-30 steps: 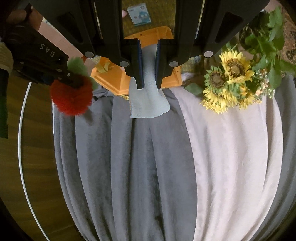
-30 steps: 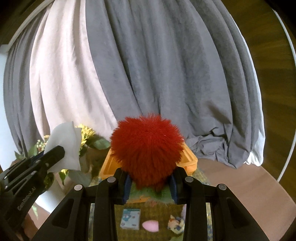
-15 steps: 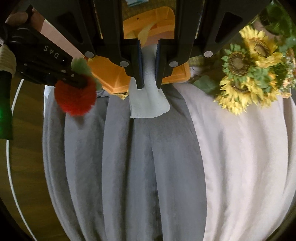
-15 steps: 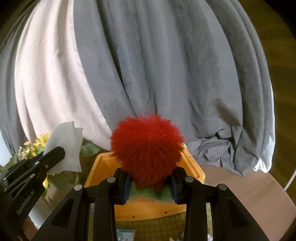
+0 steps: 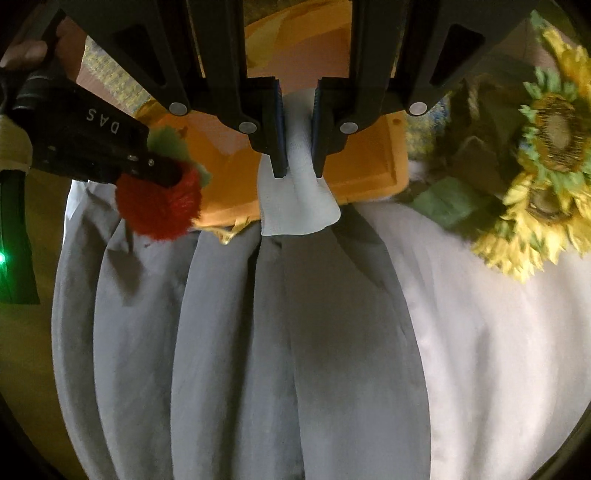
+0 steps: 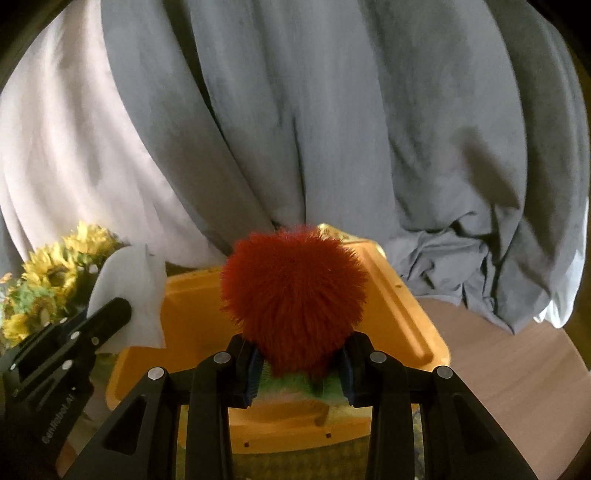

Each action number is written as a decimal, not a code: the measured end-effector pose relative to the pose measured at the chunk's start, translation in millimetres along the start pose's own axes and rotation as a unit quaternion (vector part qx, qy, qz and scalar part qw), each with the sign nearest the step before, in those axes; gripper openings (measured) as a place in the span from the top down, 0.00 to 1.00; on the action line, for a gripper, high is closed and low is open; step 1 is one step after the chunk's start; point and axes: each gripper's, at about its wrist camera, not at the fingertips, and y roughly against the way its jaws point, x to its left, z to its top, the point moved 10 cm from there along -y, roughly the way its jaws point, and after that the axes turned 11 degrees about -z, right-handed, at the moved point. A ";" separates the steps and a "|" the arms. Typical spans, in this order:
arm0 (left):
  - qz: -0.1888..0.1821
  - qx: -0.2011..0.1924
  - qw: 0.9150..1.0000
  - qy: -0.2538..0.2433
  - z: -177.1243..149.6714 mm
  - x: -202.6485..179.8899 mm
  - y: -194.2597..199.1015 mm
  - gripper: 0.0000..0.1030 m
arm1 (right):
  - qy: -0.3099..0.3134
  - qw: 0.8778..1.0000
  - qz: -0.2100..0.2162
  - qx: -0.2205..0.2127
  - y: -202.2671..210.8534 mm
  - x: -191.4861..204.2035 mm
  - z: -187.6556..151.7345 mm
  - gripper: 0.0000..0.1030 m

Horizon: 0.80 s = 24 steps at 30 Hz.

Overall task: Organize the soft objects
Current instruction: 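Open both tools to drop the tissue and pompom into the crate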

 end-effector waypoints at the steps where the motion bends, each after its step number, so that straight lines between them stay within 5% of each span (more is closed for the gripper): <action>1: 0.001 0.004 1.000 -0.001 -1.5 1.5 -4.5 0.87 | 0.002 1.000 0.002 0.005 -4.7 1.8 -0.5 0.66; 9: 0.005 0.019 1.000 -0.009 -7.0 8.9 -22.6 0.58 | 0.001 1.000 -0.003 0.023 -28.3 1.1 1.4 0.43; 12: 0.007 0.017 1.000 -0.012 -6.3 7.7 -20.2 0.51 | 0.001 1.000 -0.017 0.019 -29.5 -4.4 3.0 0.42; 24: 0.005 -0.025 1.000 -0.017 8.0 -9.1 31.3 0.45 | -0.019 0.998 -0.048 -0.030 18.8 -24.4 8.6 0.32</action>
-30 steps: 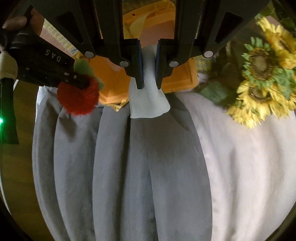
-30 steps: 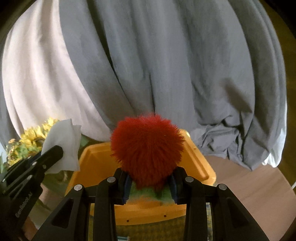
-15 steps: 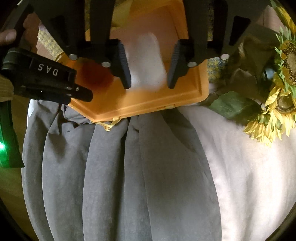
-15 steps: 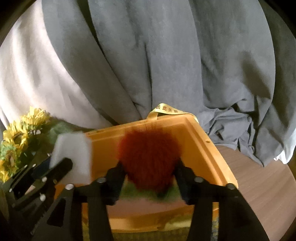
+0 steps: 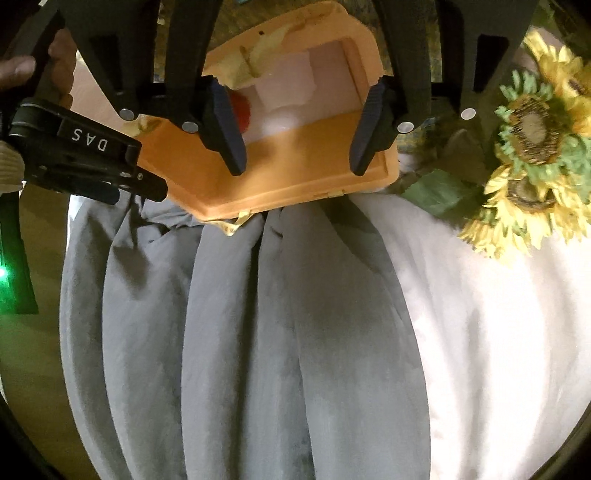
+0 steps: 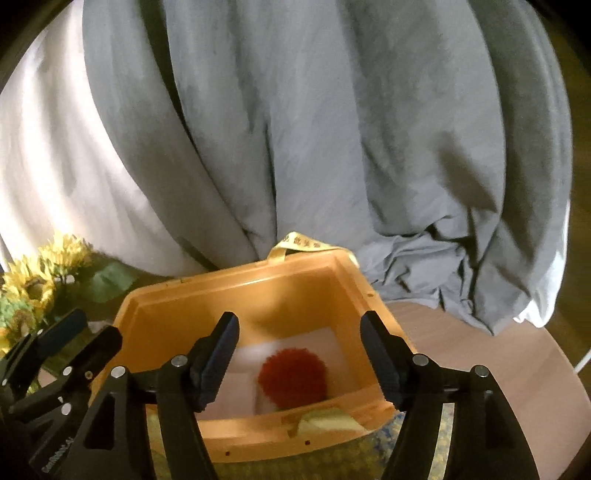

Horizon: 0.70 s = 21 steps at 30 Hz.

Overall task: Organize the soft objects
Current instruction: 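Open both tools to drop the tissue and pompom into the crate, then move both tools back toward the remaining toys beside the crate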

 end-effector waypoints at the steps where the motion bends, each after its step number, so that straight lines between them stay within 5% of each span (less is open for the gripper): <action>1: 0.000 -0.003 1.000 -0.002 0.4 -2.0 5.1 0.45 | -0.001 1.000 -0.003 -0.004 5.5 -2.4 0.3 0.30; 21: -0.003 -0.008 1.000 -0.017 -24.9 -34.7 75.7 0.40 | -0.012 0.998 -0.045 -0.038 97.2 -38.3 -36.2 0.27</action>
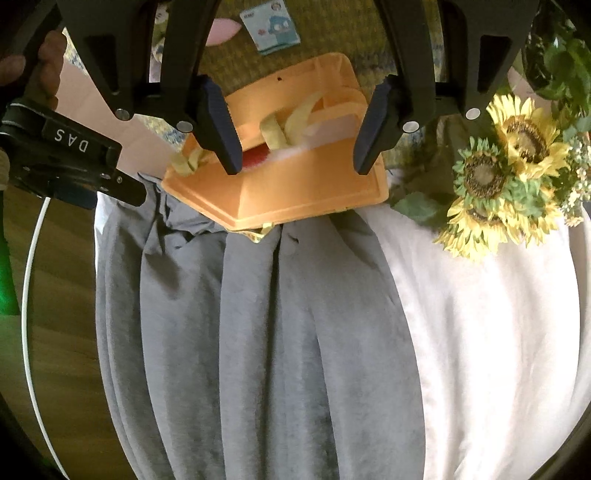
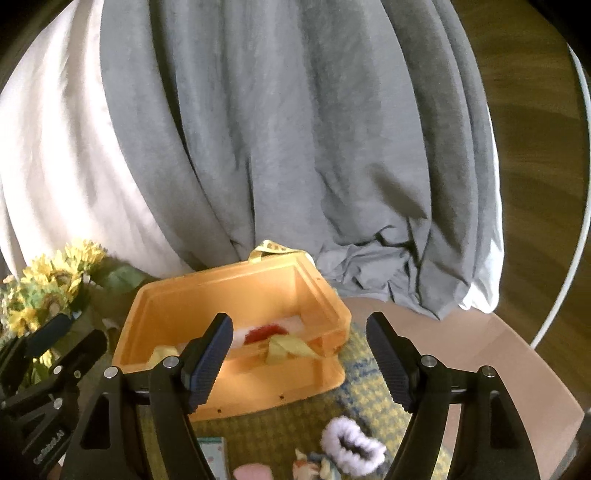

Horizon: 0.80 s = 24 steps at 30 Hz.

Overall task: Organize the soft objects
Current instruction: 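Move both tools back toward the remaining toys beside the crate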

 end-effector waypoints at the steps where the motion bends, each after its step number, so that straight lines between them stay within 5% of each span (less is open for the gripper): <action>1: 0.000 0.000 1.000 0.000 -1.9 -0.7 2.0 0.40 | -0.001 1.000 -0.001 0.002 3.0 -1.2 -2.8 0.27; 24: -0.004 0.068 0.997 -0.030 -75.3 -25.8 18.4 0.39 | -0.003 0.996 -0.048 0.079 26.3 -28.4 -93.4 0.27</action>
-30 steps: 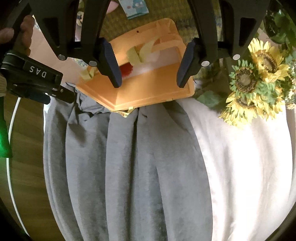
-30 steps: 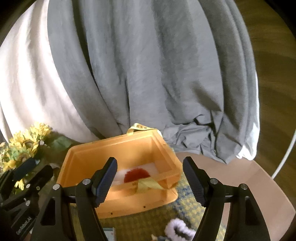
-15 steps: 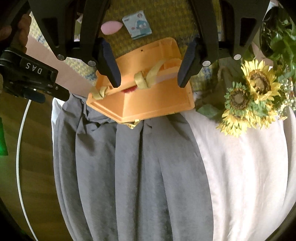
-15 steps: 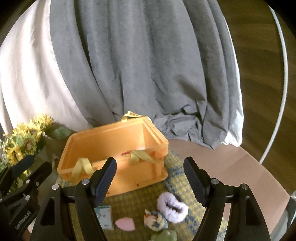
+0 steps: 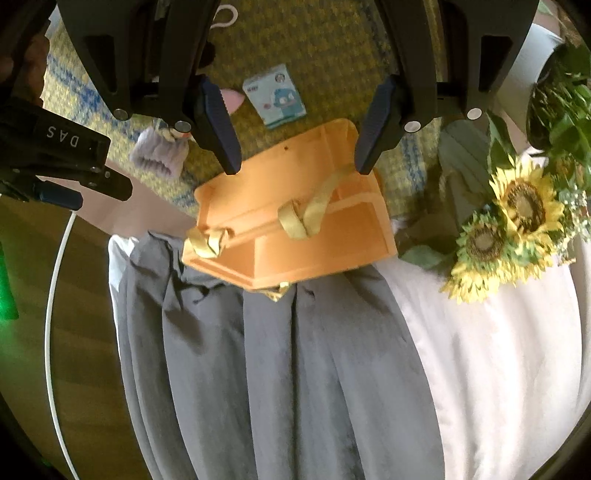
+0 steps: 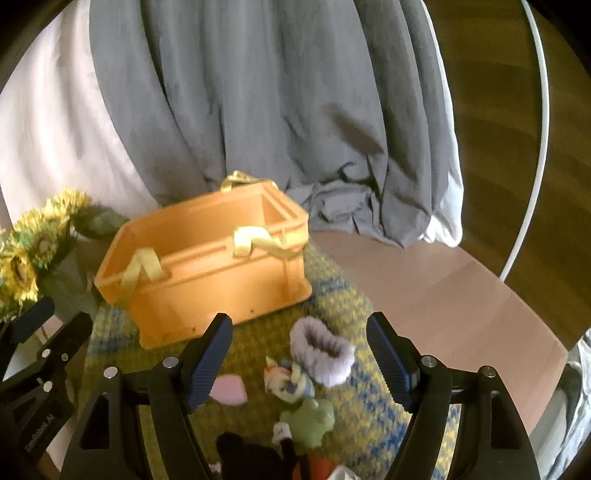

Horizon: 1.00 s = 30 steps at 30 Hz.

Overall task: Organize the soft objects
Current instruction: 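Move both tools back toward the remaining toys beside the crate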

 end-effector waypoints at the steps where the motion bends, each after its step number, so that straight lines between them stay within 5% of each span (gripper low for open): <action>1: 0.001 0.004 1.000 -0.001 -2.9 -0.7 -0.7 0.39 | 0.003 1.000 -0.001 0.004 -1.4 0.2 -3.4 0.27; 20: -0.010 0.084 0.996 0.012 -48.5 -3.4 -37.9 0.39 | 0.028 0.997 -0.002 0.072 -35.0 7.0 -41.6 0.27; 30: 0.012 0.107 0.994 0.016 -59.8 -9.0 -57.7 0.39 | 0.031 0.996 -0.003 0.088 -58.1 -1.7 -42.3 0.27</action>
